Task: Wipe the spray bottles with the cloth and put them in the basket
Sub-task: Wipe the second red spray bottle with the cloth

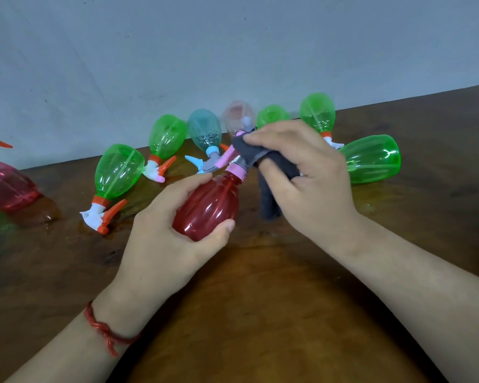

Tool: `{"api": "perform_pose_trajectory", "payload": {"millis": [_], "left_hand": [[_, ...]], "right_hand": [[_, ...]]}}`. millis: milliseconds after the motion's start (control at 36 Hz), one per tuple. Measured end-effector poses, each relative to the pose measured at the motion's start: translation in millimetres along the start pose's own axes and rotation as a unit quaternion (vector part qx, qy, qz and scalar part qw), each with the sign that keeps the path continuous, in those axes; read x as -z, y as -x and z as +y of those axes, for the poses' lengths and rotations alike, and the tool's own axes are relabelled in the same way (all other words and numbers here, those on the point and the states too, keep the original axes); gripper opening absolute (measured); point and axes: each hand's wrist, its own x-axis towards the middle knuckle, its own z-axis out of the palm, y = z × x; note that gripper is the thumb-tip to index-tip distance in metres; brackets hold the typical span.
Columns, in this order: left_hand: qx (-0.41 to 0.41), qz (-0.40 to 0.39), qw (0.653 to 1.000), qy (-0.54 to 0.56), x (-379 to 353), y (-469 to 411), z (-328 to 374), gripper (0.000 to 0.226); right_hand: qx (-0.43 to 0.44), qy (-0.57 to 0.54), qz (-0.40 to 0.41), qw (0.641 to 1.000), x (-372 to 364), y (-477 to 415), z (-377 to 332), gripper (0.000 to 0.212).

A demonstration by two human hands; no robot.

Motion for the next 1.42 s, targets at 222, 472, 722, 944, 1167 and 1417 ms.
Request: {"api": "perform_pose_trajectory", "payload": {"millis": [222,472,722,944,1167,1417], "left_hand": [[-0.013,-0.009,1.0,-0.008,-5,3,1,0.072],[0.069,-0.017,0.992,0.107,-1,-1,-4,0.063],[0.102,-0.029,0.964,0.243,-3,-1,-8,0.062],[0.106,-0.036,0.957,0.269,-3,-4,-8,0.061],[0.142,-0.021,0.933,0.33,-2,-3,-13,0.06],[0.143,-0.039,0.925,0.35,1,-4,-13,0.063]], "right_hand": [[0.023,0.018,-0.074,0.997,-15,4,3,0.035],[-0.061,-0.063,0.006,0.996,-4,2,-4,0.034],[-0.012,0.023,-0.093,0.995,-10,5,15,0.04],[-0.018,0.014,-0.053,0.998,-2,0,13,0.042],[0.059,0.073,-0.136,0.986,-7,-1,20,0.037],[-0.141,-0.086,0.053,0.985,11,-14,17,0.038]]}}
